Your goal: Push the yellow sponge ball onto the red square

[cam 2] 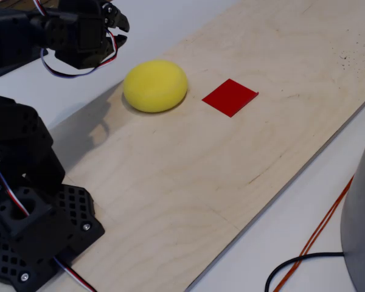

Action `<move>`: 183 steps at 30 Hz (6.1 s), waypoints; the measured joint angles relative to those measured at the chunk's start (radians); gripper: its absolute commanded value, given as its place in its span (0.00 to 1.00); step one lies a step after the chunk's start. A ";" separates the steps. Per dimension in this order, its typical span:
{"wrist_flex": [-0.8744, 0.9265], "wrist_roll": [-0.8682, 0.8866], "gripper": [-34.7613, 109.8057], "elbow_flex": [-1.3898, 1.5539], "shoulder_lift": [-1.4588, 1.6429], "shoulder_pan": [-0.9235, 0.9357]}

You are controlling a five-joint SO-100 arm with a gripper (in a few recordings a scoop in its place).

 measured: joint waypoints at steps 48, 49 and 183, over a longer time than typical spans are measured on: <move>-0.874 -0.245 0.24 -0.206 -0.945 0.137; -0.887 -0.253 0.24 -0.213 -0.954 0.149; -1.241 -0.103 0.24 -0.114 -1.066 0.318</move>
